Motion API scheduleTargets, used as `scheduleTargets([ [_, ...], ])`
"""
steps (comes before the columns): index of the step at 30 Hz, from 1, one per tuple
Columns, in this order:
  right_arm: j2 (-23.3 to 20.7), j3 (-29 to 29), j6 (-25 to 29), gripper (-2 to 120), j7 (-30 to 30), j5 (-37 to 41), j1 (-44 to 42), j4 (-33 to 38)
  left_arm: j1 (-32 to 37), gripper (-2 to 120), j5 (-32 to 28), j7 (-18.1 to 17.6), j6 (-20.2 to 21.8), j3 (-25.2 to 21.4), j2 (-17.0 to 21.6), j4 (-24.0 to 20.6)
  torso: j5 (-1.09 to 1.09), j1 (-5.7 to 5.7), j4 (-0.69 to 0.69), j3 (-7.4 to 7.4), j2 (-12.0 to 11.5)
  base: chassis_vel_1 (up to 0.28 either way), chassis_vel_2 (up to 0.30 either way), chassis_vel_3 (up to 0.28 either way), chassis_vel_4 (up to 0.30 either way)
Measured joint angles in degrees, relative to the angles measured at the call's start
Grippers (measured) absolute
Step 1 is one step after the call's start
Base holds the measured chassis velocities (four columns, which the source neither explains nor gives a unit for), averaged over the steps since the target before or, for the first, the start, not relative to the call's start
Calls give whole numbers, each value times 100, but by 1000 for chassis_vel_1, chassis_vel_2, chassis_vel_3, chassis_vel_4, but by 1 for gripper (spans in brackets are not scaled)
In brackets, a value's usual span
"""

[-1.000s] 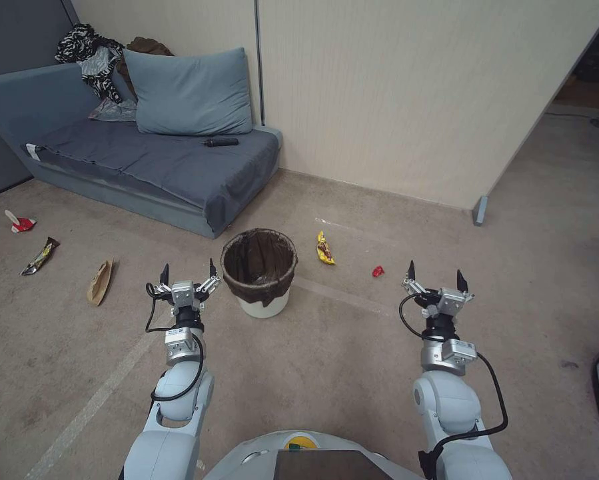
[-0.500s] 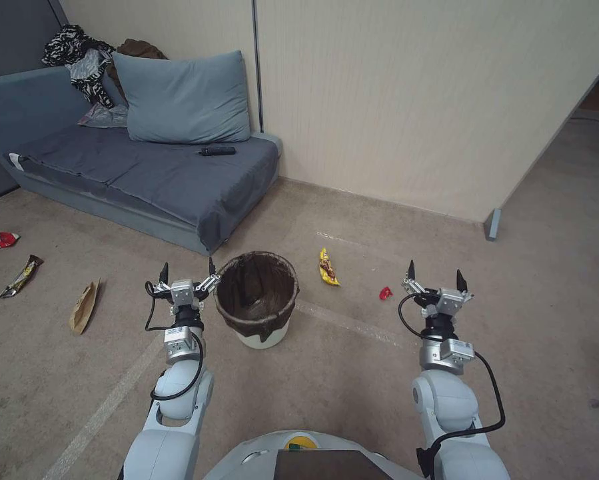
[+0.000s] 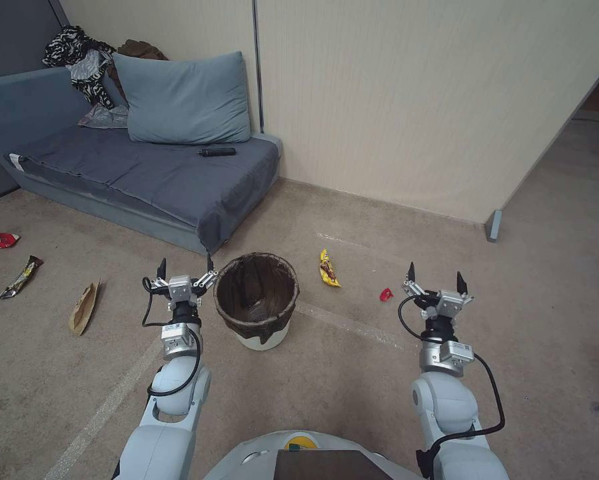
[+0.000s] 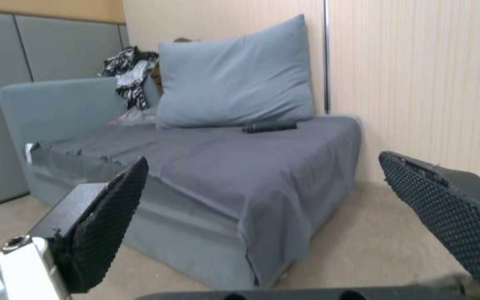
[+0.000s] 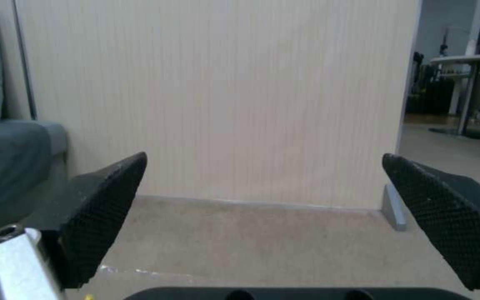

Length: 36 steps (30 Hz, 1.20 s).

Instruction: Pick up the trash bin, then pick up the garbage from the floor and place it into the trash bin.

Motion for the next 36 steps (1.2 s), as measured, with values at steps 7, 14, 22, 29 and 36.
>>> scheduleTargets([
  [7, -84, -2, 16, 100, 12, 11, 13, -105, -428, 100, -520, -37, 346, 190, 792, 73, -1, 0, 0, 0, 0, 0, 0, 0, 0],
  [14, -178, 5, 53, 100, 13, 40, 47, -198, -991, 100, -1421, -146, 1052, 709, 1668, 258, -1, 0, 0, 1, 0, 0, 0, 0, 0],
  [22, -229, 15, 69, 100, 56, 55, 67, -263, -1599, 100, -2491, -270, 1641, 1366, 2153, 393, 0, 0, -2, 0, 0, 0, 0, 0, 0],
  [29, -258, -41, 68, 100, 85, 58, 141, -363, -1706, 100, -3200, -386, 1945, 1769, 2400, 475, 0, 0, 2, 1, 0, 0, 0, 0, 0],
  [36, -176, -89, 69, 100, 125, 22, 184, -413, -1789, 100, -3852, -587, 2274, 2073, 2503, 477, 0, 0, 0, 1, 0, 0, 0, 0, 0],
])
